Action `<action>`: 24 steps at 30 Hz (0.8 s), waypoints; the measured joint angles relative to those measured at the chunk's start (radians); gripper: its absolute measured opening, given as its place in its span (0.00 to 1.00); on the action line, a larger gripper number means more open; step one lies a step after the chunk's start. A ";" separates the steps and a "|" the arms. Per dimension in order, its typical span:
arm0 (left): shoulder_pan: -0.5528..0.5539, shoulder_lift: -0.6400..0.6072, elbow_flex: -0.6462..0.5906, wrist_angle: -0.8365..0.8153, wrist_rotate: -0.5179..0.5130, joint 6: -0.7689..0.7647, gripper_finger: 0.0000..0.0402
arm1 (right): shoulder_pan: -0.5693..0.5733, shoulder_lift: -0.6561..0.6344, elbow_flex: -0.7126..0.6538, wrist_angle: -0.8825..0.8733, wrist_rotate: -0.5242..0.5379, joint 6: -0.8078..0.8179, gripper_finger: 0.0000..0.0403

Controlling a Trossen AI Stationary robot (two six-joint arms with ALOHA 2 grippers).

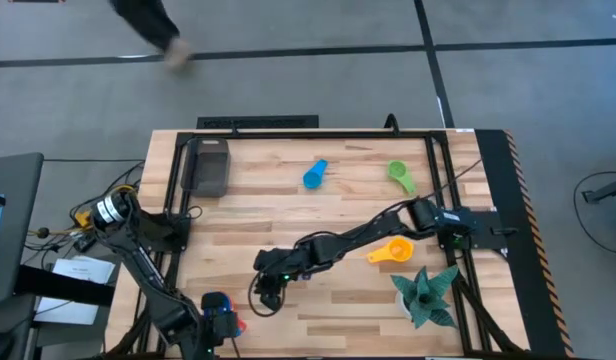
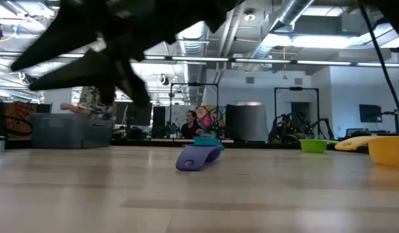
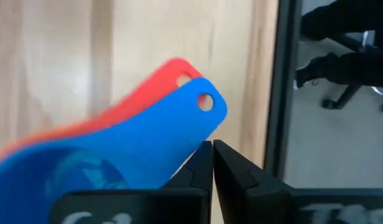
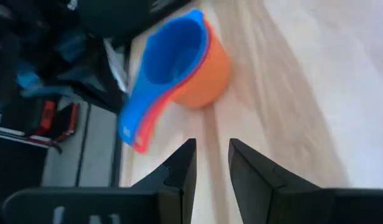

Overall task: Nest measuring cups in basket
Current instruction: Stack the blue measuring cup on top of the red measuring cup, then stack the yellow measuring cup on top of the blue measuring cup

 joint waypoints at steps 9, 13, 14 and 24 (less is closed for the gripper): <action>0.081 0.000 0.000 -0.014 0.050 0.109 0.00 | -0.003 0.157 0.195 -0.071 -0.073 0.017 0.29; 0.088 -0.005 0.000 -0.018 0.097 0.119 0.00 | -0.009 0.160 0.214 -0.122 -0.082 -0.006 0.29; 0.088 -0.010 0.000 -0.022 0.102 0.114 0.00 | -0.009 0.158 0.214 -0.134 -0.074 -0.009 0.29; 0.082 -0.185 0.000 -0.174 -0.042 0.010 0.00 | -0.022 -0.040 0.215 -0.525 0.065 -0.208 0.29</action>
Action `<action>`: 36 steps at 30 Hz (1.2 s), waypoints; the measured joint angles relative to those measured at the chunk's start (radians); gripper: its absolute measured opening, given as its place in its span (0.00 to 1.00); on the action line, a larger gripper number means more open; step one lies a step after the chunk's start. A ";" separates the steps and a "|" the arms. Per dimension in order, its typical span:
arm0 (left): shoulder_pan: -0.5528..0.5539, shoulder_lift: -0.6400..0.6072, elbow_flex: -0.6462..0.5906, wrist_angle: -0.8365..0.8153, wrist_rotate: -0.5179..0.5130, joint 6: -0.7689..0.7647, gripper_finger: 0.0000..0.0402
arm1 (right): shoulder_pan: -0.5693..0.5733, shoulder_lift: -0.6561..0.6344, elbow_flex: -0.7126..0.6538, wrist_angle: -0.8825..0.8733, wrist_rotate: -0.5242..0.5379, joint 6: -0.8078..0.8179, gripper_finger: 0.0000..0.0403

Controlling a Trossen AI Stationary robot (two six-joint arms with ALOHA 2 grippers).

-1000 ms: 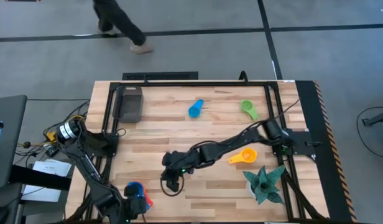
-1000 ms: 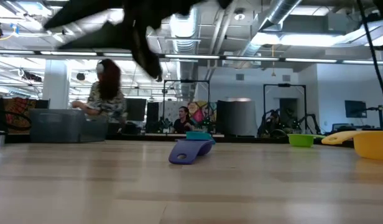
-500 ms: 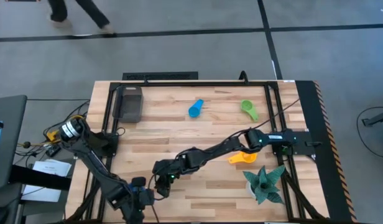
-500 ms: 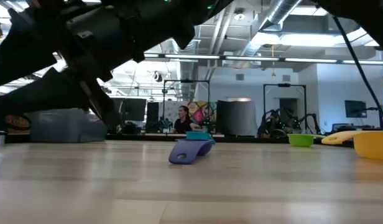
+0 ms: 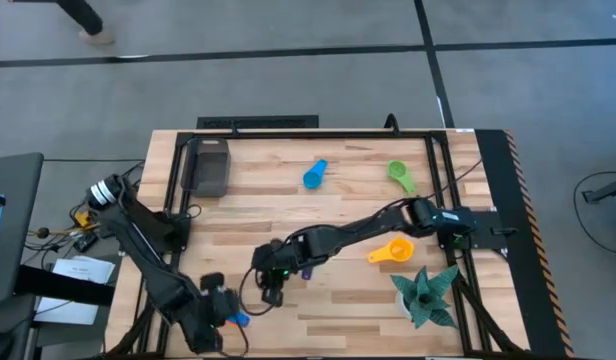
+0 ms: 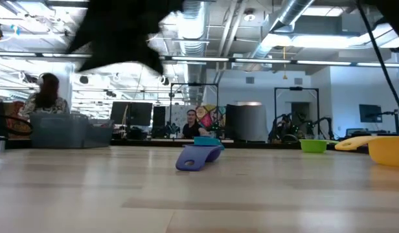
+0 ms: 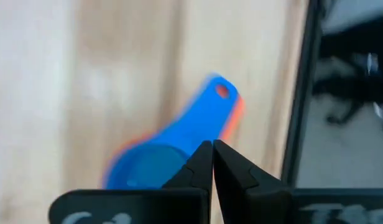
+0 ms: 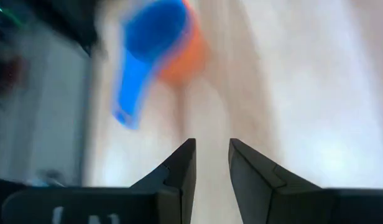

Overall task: Nest measuring cups in basket
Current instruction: Stack the yellow measuring cup on top of the blue measuring cup

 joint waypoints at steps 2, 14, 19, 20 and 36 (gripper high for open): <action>0.009 -0.050 0.000 -0.042 -0.103 -0.037 0.00 | -0.009 -0.040 -0.001 -0.115 0.040 -0.040 0.29; 0.160 -0.209 0.000 -0.234 -0.475 -0.210 0.04 | -0.093 -0.430 -0.409 -0.263 0.161 -0.044 0.29; 0.231 -0.189 0.000 -0.235 -0.523 -0.176 0.11 | -0.134 -0.633 -0.691 -0.197 0.168 0.079 0.29; 0.249 -0.187 0.000 -0.236 -0.530 -0.174 0.12 | -0.138 -0.669 -0.733 -0.201 0.171 0.108 0.29; 0.588 -0.166 0.002 0.128 -0.422 0.220 0.20 | -0.184 -1.146 -1.092 -0.403 0.192 0.351 0.34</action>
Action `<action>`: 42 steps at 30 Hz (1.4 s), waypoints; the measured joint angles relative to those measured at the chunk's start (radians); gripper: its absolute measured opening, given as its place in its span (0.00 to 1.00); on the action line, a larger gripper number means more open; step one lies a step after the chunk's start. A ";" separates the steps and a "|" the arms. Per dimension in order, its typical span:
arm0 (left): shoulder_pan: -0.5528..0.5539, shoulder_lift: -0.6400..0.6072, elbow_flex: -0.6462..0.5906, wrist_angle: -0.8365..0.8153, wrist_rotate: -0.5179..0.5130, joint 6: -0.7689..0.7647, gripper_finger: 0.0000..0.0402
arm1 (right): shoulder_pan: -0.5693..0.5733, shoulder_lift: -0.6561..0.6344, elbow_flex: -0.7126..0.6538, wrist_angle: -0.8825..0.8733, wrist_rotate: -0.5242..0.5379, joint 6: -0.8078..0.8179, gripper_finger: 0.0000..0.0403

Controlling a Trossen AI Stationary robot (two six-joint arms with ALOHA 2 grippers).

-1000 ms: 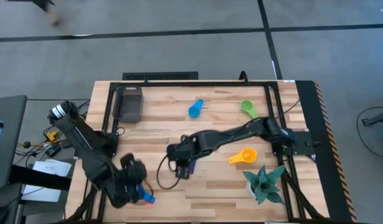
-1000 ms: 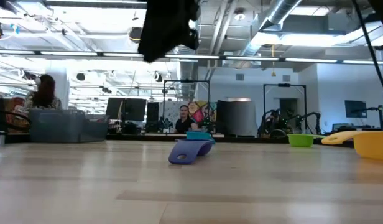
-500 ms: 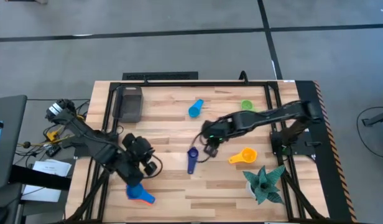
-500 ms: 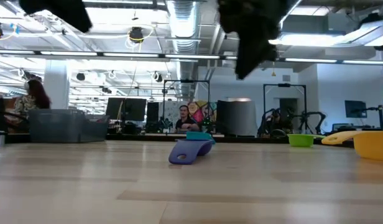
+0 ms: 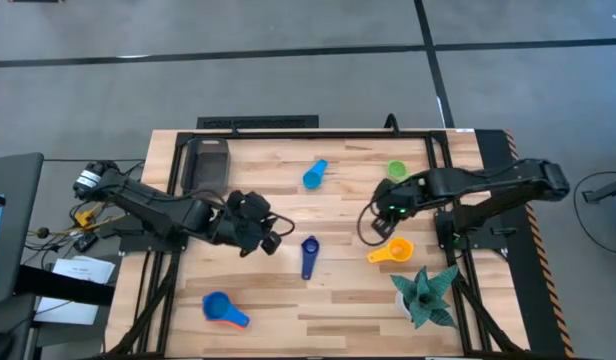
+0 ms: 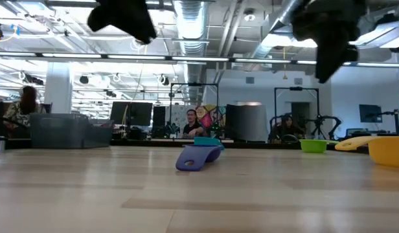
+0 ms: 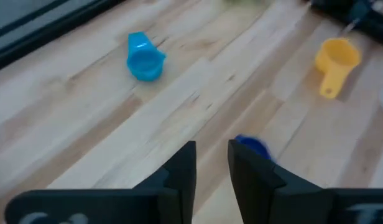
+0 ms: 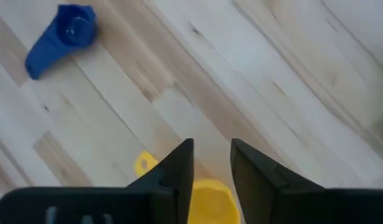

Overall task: Nest measuring cups in basket
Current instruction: Stack the yellow measuring cup on top of the blue measuring cup

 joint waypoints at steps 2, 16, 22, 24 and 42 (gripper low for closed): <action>0.019 0.004 -0.002 -0.014 0.026 0.007 0.20 | 0.008 -0.061 -0.043 -0.021 0.015 0.038 0.39; 0.098 0.102 -0.001 0.089 0.157 -0.016 0.20 | 0.146 -0.317 -0.223 -0.165 0.029 0.325 0.60; 0.098 0.122 -0.002 0.100 0.180 -0.004 0.20 | 0.213 -0.316 -0.225 -0.261 -0.003 0.340 0.56; 0.098 0.122 -0.002 0.104 0.178 -0.001 0.20 | 0.237 -0.315 -0.225 -0.262 -0.018 0.348 0.55; 0.175 0.122 -0.002 0.106 0.163 0.047 0.20 | 0.281 -0.302 -0.284 -0.187 0.002 0.428 0.50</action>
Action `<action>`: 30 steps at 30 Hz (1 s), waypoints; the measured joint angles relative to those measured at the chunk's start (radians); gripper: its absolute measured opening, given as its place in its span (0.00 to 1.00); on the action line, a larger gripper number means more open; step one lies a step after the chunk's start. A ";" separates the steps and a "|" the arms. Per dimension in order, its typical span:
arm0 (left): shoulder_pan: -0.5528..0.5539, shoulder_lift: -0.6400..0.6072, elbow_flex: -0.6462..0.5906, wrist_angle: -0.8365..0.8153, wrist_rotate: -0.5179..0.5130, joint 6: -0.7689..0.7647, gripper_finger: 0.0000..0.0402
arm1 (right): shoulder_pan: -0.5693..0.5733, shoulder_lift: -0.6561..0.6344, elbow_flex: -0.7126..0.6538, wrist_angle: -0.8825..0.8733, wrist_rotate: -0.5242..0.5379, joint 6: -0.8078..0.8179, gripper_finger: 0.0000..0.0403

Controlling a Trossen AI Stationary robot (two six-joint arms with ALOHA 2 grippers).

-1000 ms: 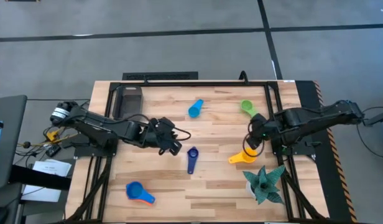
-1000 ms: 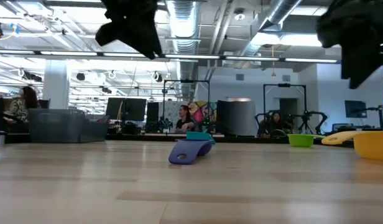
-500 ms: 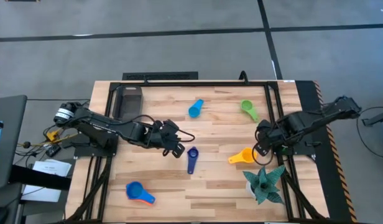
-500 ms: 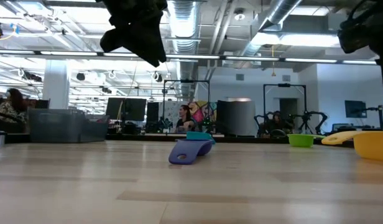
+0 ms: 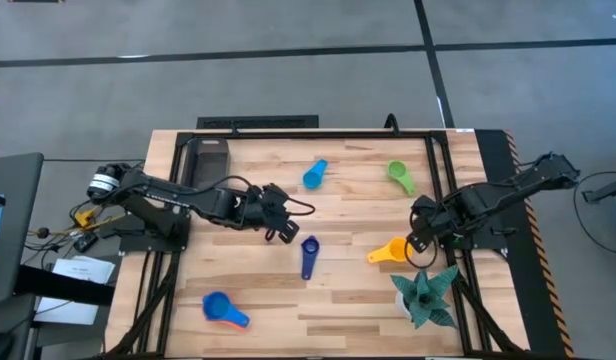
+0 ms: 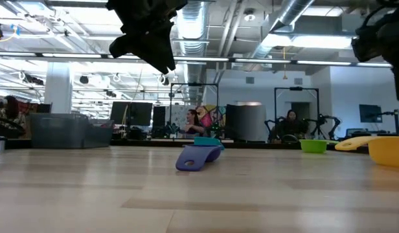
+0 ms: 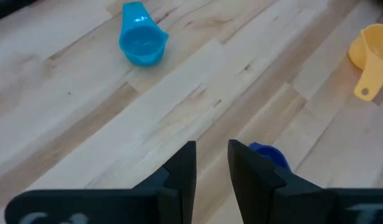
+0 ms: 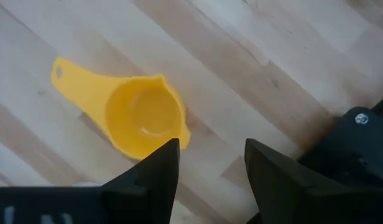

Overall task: Nest measuring cups in basket
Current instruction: Stack the yellow measuring cup on top of the blue measuring cup

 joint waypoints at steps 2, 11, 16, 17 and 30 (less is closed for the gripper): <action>0.005 0.000 0.000 0.016 0.000 0.031 0.20 | -0.029 0.021 0.000 0.041 -0.022 -0.053 0.48; 0.010 0.000 0.000 0.065 0.009 0.091 0.20 | -0.169 0.240 0.002 0.121 -0.127 -0.300 0.39; 0.009 0.000 0.000 0.064 0.052 0.066 0.20 | -0.213 0.358 0.002 0.146 -0.167 -0.418 0.37; 0.008 0.000 0.000 0.064 0.063 0.065 0.20 | -0.216 0.375 0.002 0.162 -0.176 -0.436 0.37; -0.036 0.000 0.000 0.010 0.059 0.020 0.20 | -0.220 0.497 0.002 0.263 -0.178 -0.573 0.23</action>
